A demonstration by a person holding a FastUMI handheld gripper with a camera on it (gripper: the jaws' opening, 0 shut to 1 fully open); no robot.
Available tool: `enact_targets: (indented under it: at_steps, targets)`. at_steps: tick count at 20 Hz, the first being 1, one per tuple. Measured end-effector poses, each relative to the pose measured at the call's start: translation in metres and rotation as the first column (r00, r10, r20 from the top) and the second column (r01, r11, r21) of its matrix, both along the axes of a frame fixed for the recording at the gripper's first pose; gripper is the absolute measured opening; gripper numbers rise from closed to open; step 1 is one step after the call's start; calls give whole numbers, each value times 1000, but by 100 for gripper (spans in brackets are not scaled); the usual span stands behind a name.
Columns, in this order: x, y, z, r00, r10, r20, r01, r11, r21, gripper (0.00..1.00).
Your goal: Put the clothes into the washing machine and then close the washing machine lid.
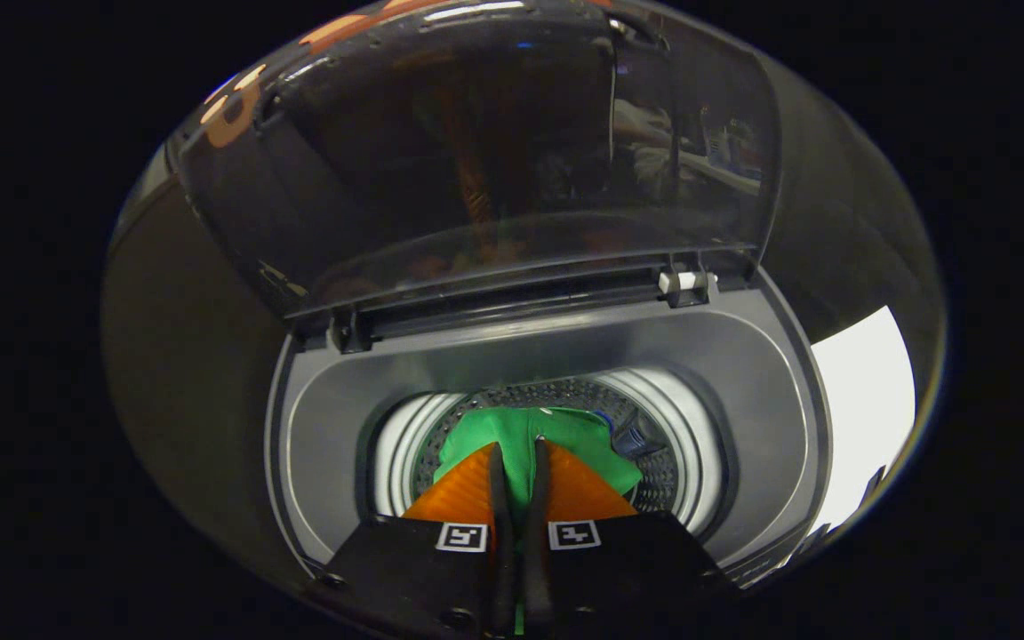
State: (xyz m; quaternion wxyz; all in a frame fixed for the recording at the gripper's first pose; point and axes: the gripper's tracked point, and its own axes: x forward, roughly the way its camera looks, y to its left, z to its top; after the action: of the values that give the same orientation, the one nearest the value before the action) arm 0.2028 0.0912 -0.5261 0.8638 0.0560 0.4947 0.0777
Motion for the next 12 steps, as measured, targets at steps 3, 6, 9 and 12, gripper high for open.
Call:
enact_targets:
  at_steps: [3, 6, 9, 12]
  targets:
    - [5, -3, -14, 1000, 1, -29, -2, 1000, -26, 11]
    - [4, 1, -25, 998, -2, -61, 0, 1000, -26, 14]
    - [-2, 8, -30, 997, 0, -73, 1, 1000, 11, 24]
    - [-3, 9, -23, 999, 10, -45, -10, 1000, 7, 46]
